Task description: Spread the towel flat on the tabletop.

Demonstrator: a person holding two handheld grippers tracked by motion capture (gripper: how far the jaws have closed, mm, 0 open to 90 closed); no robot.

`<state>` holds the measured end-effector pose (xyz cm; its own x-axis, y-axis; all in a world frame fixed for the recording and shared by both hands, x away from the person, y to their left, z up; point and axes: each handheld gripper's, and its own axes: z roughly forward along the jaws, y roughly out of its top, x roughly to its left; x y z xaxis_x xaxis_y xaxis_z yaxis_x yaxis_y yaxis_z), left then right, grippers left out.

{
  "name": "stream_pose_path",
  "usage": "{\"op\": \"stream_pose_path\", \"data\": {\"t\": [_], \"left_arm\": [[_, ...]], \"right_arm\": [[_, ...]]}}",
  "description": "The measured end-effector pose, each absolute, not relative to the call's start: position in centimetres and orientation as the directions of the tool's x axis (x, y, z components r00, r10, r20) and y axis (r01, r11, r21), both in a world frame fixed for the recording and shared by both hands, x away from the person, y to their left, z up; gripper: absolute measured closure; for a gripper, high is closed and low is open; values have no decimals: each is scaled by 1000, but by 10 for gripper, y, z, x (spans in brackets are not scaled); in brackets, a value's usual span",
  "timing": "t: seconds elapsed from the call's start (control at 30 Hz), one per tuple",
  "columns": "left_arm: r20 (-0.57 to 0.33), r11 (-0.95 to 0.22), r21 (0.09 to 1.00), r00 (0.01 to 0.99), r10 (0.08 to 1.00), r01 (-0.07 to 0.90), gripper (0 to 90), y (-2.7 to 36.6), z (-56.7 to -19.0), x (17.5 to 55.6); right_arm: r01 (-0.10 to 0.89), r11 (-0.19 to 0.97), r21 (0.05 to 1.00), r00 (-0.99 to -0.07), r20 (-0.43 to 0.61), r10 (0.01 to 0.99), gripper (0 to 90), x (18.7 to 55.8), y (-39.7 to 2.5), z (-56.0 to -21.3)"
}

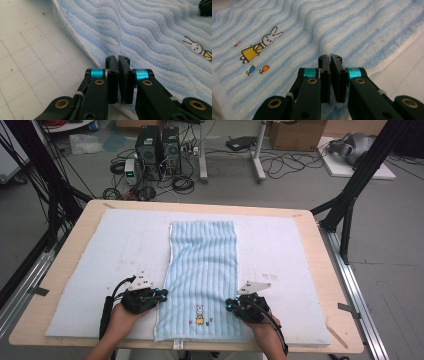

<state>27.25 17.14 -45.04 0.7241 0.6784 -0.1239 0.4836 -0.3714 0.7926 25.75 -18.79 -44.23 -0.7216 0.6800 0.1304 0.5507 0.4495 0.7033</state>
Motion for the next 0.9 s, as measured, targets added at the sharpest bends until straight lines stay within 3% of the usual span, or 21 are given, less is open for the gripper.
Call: {"op": "stream_pose_path", "data": {"t": [0.43,0.63,0.77,0.9], "left_arm": [[-160,-402,777,769,618,485,853,188,-448,239],[-163,-337,810,737,656,480,606,196,-443,245],[-173,-266,845,708,685,464,573,203,-438,260],[-169,-244,849,678,716,469,563,207,-436,278]], "right_arm": [[531,513,674,-791,178,585,858,220,-189,-439],[528,473,705,-781,186,596,700,215,-193,-432],[529,412,742,-738,163,655,628,231,-197,-431],[533,403,744,-714,139,686,623,255,-194,-436]]}}
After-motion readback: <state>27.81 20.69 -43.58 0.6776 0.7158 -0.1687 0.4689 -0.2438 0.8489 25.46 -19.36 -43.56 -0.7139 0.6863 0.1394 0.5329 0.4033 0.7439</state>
